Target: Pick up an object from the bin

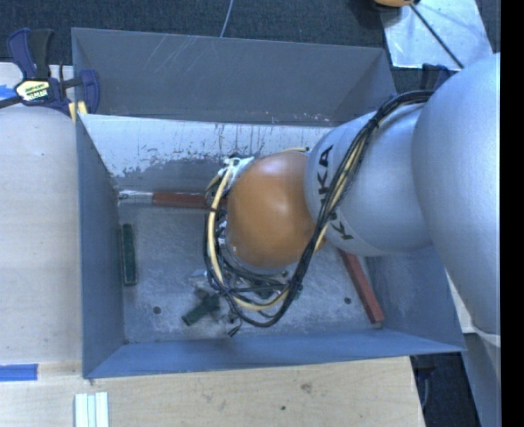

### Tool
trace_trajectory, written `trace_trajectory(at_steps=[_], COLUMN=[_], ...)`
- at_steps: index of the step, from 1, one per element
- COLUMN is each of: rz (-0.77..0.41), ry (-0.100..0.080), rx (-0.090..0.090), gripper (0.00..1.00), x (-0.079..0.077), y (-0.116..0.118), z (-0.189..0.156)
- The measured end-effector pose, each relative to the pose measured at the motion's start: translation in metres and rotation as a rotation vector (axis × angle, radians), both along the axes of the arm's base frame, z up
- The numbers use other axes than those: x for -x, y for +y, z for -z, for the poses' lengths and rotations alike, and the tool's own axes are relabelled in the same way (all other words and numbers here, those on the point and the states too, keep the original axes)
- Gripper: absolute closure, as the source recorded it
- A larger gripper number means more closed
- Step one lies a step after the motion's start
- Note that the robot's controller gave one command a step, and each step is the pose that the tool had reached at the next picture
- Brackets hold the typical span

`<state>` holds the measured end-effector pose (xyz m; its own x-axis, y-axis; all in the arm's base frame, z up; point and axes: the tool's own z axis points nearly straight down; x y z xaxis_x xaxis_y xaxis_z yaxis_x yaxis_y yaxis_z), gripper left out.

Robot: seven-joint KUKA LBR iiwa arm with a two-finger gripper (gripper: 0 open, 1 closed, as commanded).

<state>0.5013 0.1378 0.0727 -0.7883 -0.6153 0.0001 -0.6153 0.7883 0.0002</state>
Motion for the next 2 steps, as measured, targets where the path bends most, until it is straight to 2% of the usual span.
trace_trajectory(at_steps=[1,2], rz=[0.000,0.000], ry=[-0.003,0.002], rx=[-0.001,0.000], gripper=[1.00,1.00], x=[-0.0001,0.0009], y=[0.0000,-0.0001], z=[-0.0054,-0.0133])
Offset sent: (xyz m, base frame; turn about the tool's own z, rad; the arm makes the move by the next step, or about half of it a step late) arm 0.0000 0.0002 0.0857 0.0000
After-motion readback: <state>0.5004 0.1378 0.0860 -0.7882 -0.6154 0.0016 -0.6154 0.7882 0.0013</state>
